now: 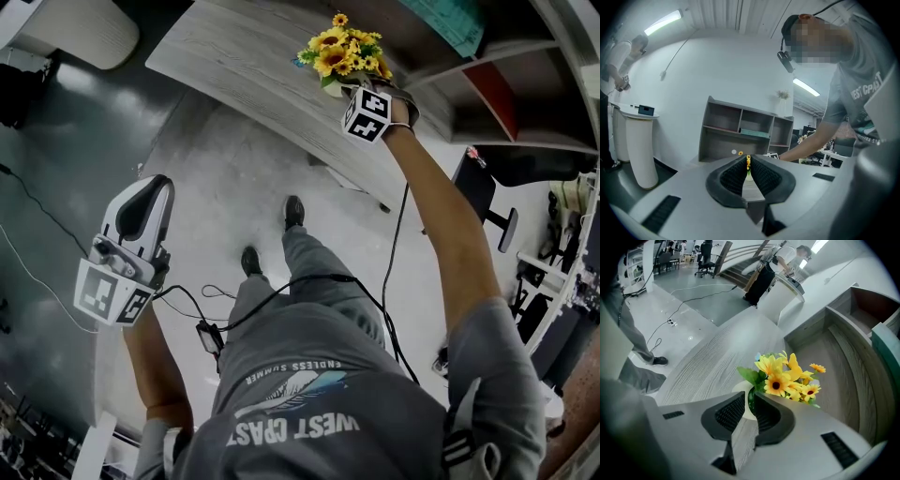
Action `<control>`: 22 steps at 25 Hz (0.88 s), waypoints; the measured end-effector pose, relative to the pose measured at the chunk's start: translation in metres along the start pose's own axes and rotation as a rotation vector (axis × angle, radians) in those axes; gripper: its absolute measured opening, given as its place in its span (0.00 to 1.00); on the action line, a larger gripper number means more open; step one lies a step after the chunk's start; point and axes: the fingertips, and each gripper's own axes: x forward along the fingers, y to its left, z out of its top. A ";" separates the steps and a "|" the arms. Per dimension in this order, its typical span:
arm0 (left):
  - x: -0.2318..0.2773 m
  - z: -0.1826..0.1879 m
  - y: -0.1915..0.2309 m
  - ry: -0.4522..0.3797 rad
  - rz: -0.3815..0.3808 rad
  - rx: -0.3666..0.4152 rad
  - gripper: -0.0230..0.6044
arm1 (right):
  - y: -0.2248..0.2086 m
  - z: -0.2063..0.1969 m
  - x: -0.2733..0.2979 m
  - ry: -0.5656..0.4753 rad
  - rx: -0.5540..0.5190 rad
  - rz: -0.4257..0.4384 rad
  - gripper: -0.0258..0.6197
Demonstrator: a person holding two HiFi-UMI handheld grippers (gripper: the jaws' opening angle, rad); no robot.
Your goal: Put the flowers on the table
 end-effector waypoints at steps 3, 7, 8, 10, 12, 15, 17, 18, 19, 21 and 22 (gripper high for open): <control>-0.006 0.004 -0.003 -0.005 -0.006 0.007 0.10 | 0.000 0.006 -0.014 -0.010 0.003 -0.013 0.16; -0.012 0.012 -0.006 -0.020 -0.021 0.024 0.10 | -0.003 0.015 -0.039 -0.033 0.018 -0.036 0.15; -0.013 0.013 -0.007 -0.022 -0.024 0.028 0.10 | -0.003 0.018 -0.046 -0.041 0.021 -0.044 0.15; -0.017 0.017 -0.010 -0.028 -0.029 0.035 0.10 | -0.003 0.024 -0.062 -0.059 0.029 -0.060 0.14; -0.022 0.020 -0.013 -0.034 -0.034 0.042 0.10 | -0.004 0.031 -0.079 -0.079 0.037 -0.078 0.14; -0.028 0.025 -0.018 -0.042 -0.042 0.055 0.10 | -0.006 0.042 -0.107 -0.116 0.053 -0.106 0.12; -0.032 0.028 -0.022 -0.046 -0.048 0.063 0.10 | -0.007 0.049 -0.128 -0.140 0.067 -0.127 0.12; -0.034 0.030 -0.024 -0.048 -0.051 0.068 0.10 | -0.008 0.052 -0.139 -0.152 0.077 -0.138 0.11; -0.035 0.032 -0.025 -0.049 -0.054 0.072 0.10 | -0.009 0.055 -0.151 -0.164 0.089 -0.150 0.11; -0.038 0.036 -0.029 -0.053 -0.061 0.082 0.10 | -0.011 0.062 -0.177 -0.192 0.116 -0.180 0.11; -0.039 0.037 -0.030 -0.055 -0.064 0.086 0.10 | -0.011 0.065 -0.190 -0.208 0.132 -0.196 0.11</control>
